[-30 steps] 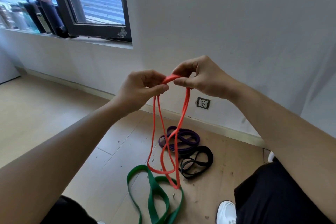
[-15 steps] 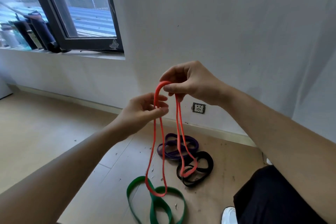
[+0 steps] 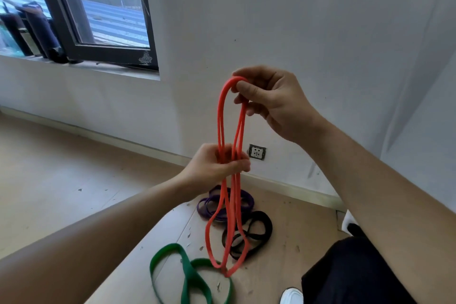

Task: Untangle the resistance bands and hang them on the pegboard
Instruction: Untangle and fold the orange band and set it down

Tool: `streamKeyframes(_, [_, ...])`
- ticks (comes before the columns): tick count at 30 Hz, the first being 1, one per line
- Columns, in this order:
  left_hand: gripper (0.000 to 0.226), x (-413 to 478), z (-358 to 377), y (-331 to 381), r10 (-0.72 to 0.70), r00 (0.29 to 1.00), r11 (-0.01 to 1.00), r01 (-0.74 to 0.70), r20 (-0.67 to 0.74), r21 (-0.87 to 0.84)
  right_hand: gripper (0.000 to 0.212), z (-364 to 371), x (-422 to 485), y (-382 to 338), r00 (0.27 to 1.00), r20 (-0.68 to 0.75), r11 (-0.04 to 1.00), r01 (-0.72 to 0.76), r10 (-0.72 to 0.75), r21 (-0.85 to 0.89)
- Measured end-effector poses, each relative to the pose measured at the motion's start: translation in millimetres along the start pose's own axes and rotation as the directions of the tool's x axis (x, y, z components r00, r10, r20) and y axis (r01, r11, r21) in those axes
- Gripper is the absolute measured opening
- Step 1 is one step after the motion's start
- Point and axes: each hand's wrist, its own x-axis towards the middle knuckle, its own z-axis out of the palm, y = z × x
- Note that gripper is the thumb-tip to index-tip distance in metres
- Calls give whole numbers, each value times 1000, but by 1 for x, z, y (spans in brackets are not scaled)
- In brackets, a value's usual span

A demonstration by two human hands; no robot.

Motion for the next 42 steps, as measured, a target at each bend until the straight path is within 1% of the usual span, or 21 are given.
streamKeyframes(3, [14,0,-1,-1,-22,999,998,24,40,-65,19,-10,-1,0,998,-57,999,-2,4,37])
streamKeyframes(5, [15,-2,-4,-2,-45,996,997,50,76,-64,21,-17,-3,-1,996,-92,998,-15,20,53])
streamKeyframes(12, [13,-10,-32,-17,-118,974,989,98,195,113,17,-38,-3,4,969,-240,990,-25,58,139])
streamKeyframes(15, [14,-13,-45,-23,-113,979,968,70,170,243,18,-52,-2,8,944,-319,983,-28,87,184])
streamKeyframes(18, [20,-13,-58,-28,-78,986,904,8,149,427,23,-67,0,22,913,-385,981,-65,132,183])
streamKeyframes(19, [20,-13,-63,-28,-74,989,887,7,127,461,24,-73,-1,28,905,-396,981,-91,154,174])
streamKeyframes(21, [18,-14,-72,-28,-65,996,895,28,67,446,26,-84,-4,43,899,-387,976,-163,207,141])
streamKeyframes(25, [14,-19,-86,-25,-40,994,950,68,-98,303,26,-102,-17,74,888,-332,938,-346,319,-24])
streamKeyframes(28, [16,-19,-94,-24,-51,977,981,88,-209,174,21,-107,-27,91,863,-283,854,-480,418,-201])
streamKeyframes(30, [17,-18,-95,-22,-50,966,991,79,-254,105,20,-105,-30,98,830,-226,762,-557,510,-330])
streamKeyframes(32, [18,-16,-94,-19,-38,961,996,58,-273,67,19,-100,-32,107,780,-167,629,-593,603,-502])
streamKeyframes(34, [19,-14,-93,-16,-19,966,997,37,-257,66,18,-92,-32,116,724,-113,482,-559,681,-674])
streamKeyframes(35, [19,-13,-92,-15,-8,971,997,27,-239,78,20,-87,-30,118,700,-89,431,-529,709,-731])
streamKeyframes(36, [19,-12,-90,-13,4,976,995,18,-217,98,25,-80,-27,118,691,-66,416,-505,720,-756])
streamKeyframes(37, [20,-11,-89,-12,16,981,992,8,-193,126,32,-72,-23,116,704,-38,447,-490,709,-749])
streamKeyframes(40, [20,-9,-84,-8,68,993,965,-39,-100,261,56,-37,-9,98,806,81,667,-424,586,-613])
streamKeyframes(41, [20,-9,-83,-6,87,994,951,-63,-67,301,61,-22,-5,91,832,120,714,-379,541,-589])
streamKeyframes(42, [19,-8,-82,-5,104,994,939,-85,-40,333,62,-7,-2,87,848,159,738,-330,506,-589])
